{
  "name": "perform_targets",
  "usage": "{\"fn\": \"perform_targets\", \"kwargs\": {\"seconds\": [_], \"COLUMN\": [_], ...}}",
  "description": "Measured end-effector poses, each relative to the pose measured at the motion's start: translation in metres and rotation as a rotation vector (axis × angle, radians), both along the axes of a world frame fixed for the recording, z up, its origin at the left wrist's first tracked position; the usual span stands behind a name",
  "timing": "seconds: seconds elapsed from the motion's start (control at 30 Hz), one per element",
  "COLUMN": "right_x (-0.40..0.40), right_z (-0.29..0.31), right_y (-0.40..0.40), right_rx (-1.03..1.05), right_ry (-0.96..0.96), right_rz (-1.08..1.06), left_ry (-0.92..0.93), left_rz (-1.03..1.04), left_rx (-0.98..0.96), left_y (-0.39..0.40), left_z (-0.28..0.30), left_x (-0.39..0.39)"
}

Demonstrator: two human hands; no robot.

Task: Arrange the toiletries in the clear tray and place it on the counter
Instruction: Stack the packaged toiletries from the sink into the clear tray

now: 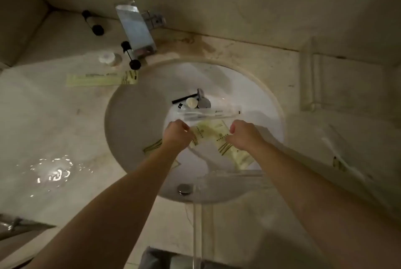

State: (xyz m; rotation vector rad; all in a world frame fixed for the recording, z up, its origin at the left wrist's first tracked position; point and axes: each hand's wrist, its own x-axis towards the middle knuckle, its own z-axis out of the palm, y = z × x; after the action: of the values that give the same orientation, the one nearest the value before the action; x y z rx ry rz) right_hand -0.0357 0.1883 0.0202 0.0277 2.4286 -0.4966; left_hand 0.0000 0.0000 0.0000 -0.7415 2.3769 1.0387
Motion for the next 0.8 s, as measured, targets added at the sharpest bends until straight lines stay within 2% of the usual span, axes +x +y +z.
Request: {"fn": "perform_targets", "kwargs": {"seconds": [0.1, 0.27, 0.43, 0.5, 0.57, 0.7, 0.8], "right_x": [-0.014, -0.021, -0.027, -0.027, -0.028, -0.030, -0.025], "right_z": [-0.015, -0.037, -0.057, -0.059, -0.056, -0.030, -0.004], "right_y": [-0.010, -0.029, -0.036, -0.034, -0.031, -0.020, -0.008], "right_rx": [0.052, 0.223, 0.215, 0.139, 0.021, -0.225, -0.377], "right_ry": [-0.008, 0.093, -0.002, -0.032, -0.028, 0.037, 0.103], "right_rz": [0.093, 0.197, 0.190, 0.187, 0.081, -0.215, -0.403], "left_ry": [-0.024, -0.110, -0.136, -0.119, -0.089, -0.020, 0.037], "left_rz": [-0.035, -0.176, -0.233, -0.246, -0.205, 0.083, 0.156], "left_rx": [-0.053, -0.223, -0.236, -0.191, -0.119, 0.164, 0.325], "left_y": [0.002, 0.012, 0.008, 0.004, -0.001, -0.012, -0.016], "left_z": [-0.016, -0.035, -0.041, -0.037, -0.031, -0.003, 0.027], "left_x": [-0.011, -0.019, -0.024, -0.023, -0.022, -0.021, -0.017]}}
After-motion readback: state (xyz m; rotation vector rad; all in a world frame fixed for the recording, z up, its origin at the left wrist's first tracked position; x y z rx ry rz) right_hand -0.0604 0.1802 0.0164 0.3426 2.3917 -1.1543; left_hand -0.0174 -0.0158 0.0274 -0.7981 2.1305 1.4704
